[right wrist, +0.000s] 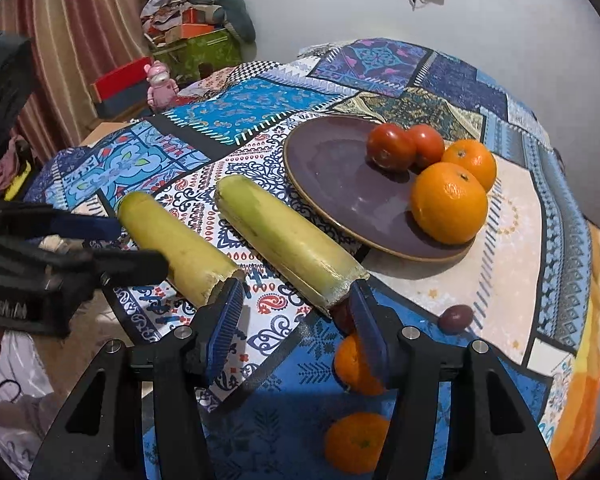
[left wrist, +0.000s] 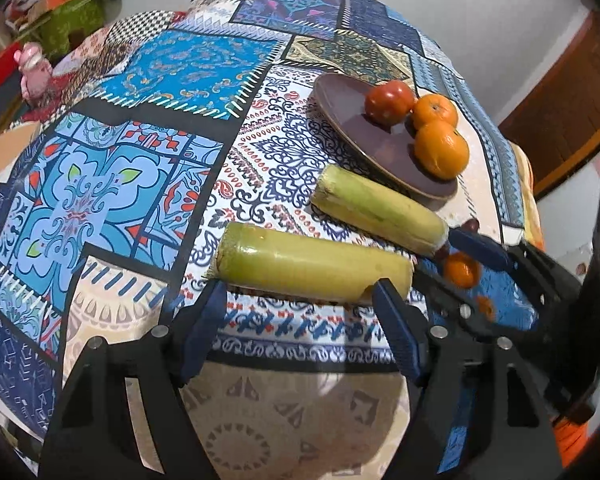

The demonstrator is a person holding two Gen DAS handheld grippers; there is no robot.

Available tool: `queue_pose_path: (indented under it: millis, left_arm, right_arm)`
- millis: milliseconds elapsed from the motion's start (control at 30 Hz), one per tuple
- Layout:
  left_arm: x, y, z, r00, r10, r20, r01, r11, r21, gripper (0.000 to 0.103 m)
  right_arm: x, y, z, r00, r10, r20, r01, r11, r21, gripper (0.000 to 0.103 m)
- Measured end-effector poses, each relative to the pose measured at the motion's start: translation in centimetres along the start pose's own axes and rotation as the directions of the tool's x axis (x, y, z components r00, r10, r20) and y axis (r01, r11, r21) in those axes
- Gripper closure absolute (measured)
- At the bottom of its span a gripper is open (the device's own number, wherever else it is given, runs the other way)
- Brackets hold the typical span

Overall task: Organize fruits
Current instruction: 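Grasp a yellow-green corn cob with the left gripper while the right gripper approaches the other cob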

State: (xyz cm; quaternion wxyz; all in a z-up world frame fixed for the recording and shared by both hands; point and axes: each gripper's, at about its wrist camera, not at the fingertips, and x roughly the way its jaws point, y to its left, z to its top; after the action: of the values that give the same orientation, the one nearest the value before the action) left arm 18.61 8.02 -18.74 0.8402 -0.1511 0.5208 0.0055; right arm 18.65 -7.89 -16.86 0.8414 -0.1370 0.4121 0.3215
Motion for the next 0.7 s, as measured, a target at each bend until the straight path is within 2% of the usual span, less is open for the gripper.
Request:
queue_pose_path:
  millis: [167, 467, 700]
  left_arm:
    - [0.4, -0.1, 1.2, 1.0, 0.004, 0.014, -0.003, 1.0, -0.023, 0.027]
    - [1.9, -1.4, 3.1, 0.992, 0.099, 0.081, -0.098, 0.995, -0.011, 0.02]
    - [3.4, -1.3, 3.9, 0.993, 0.103, 0.049, -0.103, 0.995, -0.004, 0.017]
  right_arm:
    - [0.1, 0.1, 0.0, 1.0, 0.0, 0.002, 0.0, 0.999, -0.034, 0.049]
    - [0.2, -0.1, 0.2, 1.0, 0.027, -0.009, -0.027, 0.999, -0.043, 0.05]
    - [0.1, -2.5, 0.3, 0.999, 0.021, -0.027, -0.02, 0.999, 0.031, 0.05]
